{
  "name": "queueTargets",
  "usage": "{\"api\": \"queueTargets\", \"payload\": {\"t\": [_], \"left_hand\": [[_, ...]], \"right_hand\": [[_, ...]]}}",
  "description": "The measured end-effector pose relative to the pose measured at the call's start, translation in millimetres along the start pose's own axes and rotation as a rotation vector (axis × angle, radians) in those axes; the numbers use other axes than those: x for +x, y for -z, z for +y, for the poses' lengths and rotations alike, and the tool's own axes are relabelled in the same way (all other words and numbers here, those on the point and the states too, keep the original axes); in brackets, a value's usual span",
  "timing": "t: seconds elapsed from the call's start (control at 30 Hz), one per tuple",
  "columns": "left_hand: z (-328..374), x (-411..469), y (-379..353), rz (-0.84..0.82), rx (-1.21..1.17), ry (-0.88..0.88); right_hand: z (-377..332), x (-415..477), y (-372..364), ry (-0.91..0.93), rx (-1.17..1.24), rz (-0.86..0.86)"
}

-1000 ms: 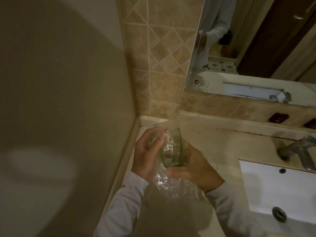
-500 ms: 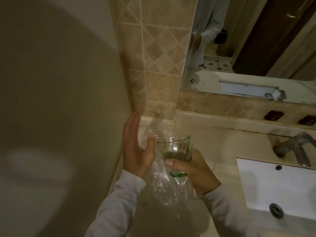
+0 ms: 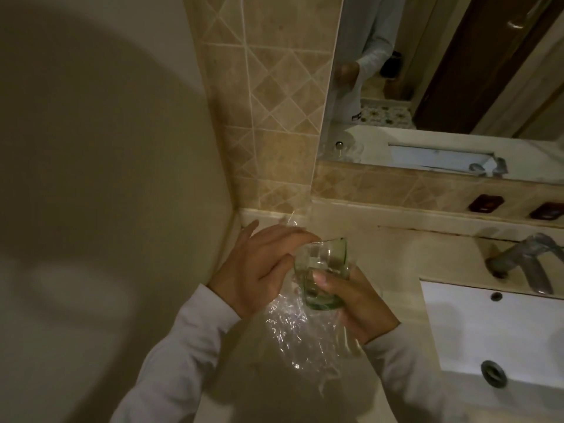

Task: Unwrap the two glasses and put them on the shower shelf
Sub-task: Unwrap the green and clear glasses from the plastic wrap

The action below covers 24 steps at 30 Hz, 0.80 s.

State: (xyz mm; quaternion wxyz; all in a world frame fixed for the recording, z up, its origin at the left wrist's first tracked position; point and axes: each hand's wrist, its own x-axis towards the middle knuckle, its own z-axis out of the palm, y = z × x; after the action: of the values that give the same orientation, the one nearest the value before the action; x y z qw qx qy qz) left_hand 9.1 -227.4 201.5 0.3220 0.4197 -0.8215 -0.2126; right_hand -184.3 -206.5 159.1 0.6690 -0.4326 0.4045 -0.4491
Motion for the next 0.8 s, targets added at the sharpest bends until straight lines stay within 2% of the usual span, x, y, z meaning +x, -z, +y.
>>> {"api": "queueTargets", "payload": {"t": [0.1, 0.27, 0.37, 0.67, 0.8], "left_hand": [[8.4, 7.1, -0.5, -0.042, -0.051, 0.086], [12.7, 15.9, -4.6, -0.033, -0.24, 0.096], [13.9, 18.3, -8.1, 0.017, -0.298, 0.079], [16.2, 33.8, 2.9, 0.142, -0.279, 0.126], [16.0, 36.2, 9.5, 0.213, -0.348, 0.138]], "right_hand": [[-0.3, -0.1, 2.0, 0.007, -0.026, -0.009], [-0.5, -0.1, 4.0, -0.028, -0.023, -0.014], [2.6, -0.7, 6.5, -0.029, -0.048, -0.023], [24.3, 6.1, 15.8, -0.004, -0.157, 0.064], [44.2, 7.2, 14.7, -0.07, -0.133, 0.053]]}}
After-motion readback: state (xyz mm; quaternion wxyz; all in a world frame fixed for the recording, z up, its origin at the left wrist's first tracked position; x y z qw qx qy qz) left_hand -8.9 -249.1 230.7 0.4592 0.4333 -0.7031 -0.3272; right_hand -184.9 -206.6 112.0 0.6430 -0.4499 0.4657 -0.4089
